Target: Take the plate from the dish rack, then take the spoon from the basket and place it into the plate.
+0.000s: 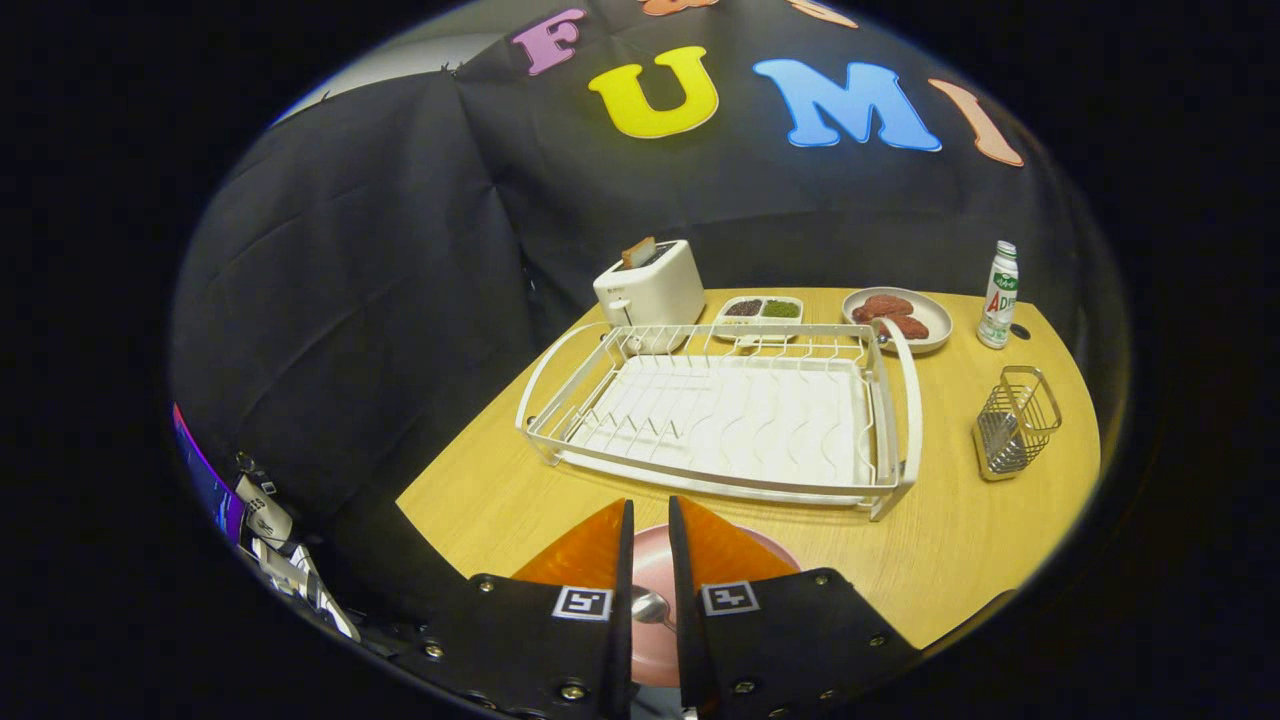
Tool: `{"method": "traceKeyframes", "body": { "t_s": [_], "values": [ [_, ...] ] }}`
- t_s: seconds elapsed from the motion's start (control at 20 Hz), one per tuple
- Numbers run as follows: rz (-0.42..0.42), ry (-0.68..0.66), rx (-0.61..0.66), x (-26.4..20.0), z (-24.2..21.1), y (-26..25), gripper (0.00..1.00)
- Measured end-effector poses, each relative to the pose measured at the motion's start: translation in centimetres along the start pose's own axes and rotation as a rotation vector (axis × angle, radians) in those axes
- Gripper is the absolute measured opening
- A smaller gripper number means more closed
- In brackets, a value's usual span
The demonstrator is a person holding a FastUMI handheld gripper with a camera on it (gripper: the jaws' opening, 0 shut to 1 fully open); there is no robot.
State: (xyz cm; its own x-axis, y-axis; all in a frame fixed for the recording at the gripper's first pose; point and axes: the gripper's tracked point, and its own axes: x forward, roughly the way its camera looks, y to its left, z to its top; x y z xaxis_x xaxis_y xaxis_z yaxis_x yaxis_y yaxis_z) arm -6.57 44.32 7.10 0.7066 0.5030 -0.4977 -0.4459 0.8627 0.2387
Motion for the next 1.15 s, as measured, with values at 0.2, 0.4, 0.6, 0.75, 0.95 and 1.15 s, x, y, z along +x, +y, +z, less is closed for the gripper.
{"method": "traceKeyframes", "body": {
  "t_s": [0.2, 0.4, 0.6, 0.75, 0.95, 1.15],
  "values": [
    [-0.056, -0.135, -0.020, -3.1, 3.8, -2.5, 0.18],
    [-0.156, -0.336, -0.064, -8.5, 10.2, -6.1, 0.18],
    [-0.255, -0.521, -0.106, -14.0, 16.6, -9.8, 0.18],
    [-0.319, -0.616, -0.144, -18.0, 19.8, -12.1, 0.18],
    [-0.376, -0.682, -0.154, -21.5, 21.5, -14.5, 0.18],
    [-0.405, -0.694, -0.117, -22.6, 21.3, -16.2, 0.18]
  ]
}}
